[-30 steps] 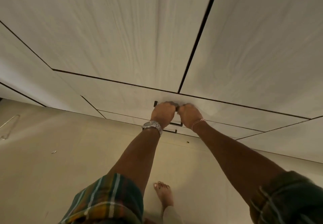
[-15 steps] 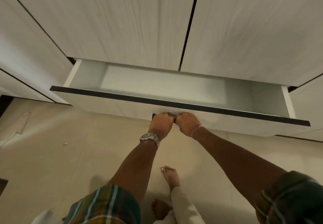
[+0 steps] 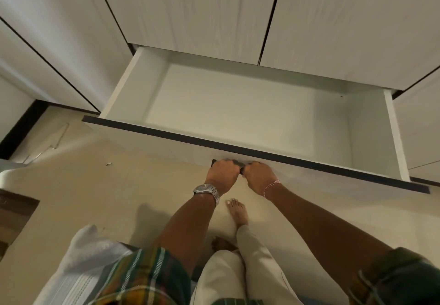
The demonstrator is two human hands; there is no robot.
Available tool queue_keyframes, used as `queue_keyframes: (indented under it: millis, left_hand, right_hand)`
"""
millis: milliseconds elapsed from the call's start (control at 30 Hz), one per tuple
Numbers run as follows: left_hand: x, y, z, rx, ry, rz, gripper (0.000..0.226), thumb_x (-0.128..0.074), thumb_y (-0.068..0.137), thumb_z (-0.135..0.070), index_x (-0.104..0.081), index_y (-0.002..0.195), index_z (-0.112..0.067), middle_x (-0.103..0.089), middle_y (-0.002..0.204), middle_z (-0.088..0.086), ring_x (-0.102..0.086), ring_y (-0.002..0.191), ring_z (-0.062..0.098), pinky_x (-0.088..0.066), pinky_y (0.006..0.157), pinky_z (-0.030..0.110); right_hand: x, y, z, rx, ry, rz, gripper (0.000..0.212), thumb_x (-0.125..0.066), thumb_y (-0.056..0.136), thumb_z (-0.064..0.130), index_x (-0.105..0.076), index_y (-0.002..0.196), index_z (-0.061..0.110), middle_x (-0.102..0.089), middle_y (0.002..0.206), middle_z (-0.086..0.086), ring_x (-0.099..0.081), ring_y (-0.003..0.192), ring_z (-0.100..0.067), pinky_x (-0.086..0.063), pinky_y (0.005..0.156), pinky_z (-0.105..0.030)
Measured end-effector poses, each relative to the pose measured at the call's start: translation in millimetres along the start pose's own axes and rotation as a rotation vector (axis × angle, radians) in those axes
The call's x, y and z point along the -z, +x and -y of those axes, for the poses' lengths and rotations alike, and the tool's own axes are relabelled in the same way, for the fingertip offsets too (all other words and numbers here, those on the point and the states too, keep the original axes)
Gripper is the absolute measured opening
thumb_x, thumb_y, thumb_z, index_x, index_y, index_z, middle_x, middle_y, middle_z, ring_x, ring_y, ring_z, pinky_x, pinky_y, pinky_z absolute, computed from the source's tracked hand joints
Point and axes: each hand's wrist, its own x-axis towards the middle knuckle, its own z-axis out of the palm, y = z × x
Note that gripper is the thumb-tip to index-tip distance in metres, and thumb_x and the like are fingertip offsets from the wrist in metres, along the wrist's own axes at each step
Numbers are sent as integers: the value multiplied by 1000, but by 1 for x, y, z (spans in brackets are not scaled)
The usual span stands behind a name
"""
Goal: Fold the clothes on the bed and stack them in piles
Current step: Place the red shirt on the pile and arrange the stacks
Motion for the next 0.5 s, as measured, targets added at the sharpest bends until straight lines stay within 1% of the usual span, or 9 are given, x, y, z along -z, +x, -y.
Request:
queue_keyframes:
  millis: [67,200,267,333,400,500]
  left_hand:
    - [-3,-10,-1,-6,28,33,26,-50,102,-10,-70,117,-13,-71,112,8,-69,99,26,-57,85,38]
    - [0,-20,-3,-5,-2,90,27,-50,102,-8,-68,122,-12,-70,117,9,-69,102,28,-56,88,39]
    - [8,-25,-1,8,-42,119,28,-52,101,-6,-67,124,-10,-69,120,9,-69,103,28,-57,89,39]
    - [18,-35,5,37,-89,108,27,-51,100,-9,-66,123,-10,-69,120,11,-68,101,28,-56,89,39]
    - [30,-51,19,101,-132,66,28,-50,99,-15,-67,122,-10,-68,119,12,-66,102,27,-53,88,38]
    - [51,-86,59,240,-149,48,33,-49,99,-26,-62,125,-10,-66,122,10,-56,113,27,-48,92,39]
  right_hand:
    - [-3,-9,9,-3,5,11,26,-52,102,14,-64,125,16,-65,125,-8,-62,117,-28,-50,96,-37]
    - [2,-19,17,-6,14,66,25,-56,101,15,-64,125,15,-66,125,-9,-63,117,-28,-51,96,-37]
    - [11,-18,20,-4,23,131,26,-57,100,13,-64,125,12,-65,126,-10,-63,117,-28,-52,96,-37]
    - [27,-15,26,12,43,220,29,-58,99,14,-63,127,9,-65,128,-12,-63,119,-29,-53,97,-37]
    - [52,-10,39,68,96,262,36,-59,99,17,-58,134,8,-63,132,-13,-62,120,-31,-53,97,-38]
    - [101,3,73,209,131,237,42,-57,102,24,-52,139,7,-59,136,-19,-59,121,-34,-50,98,-38]
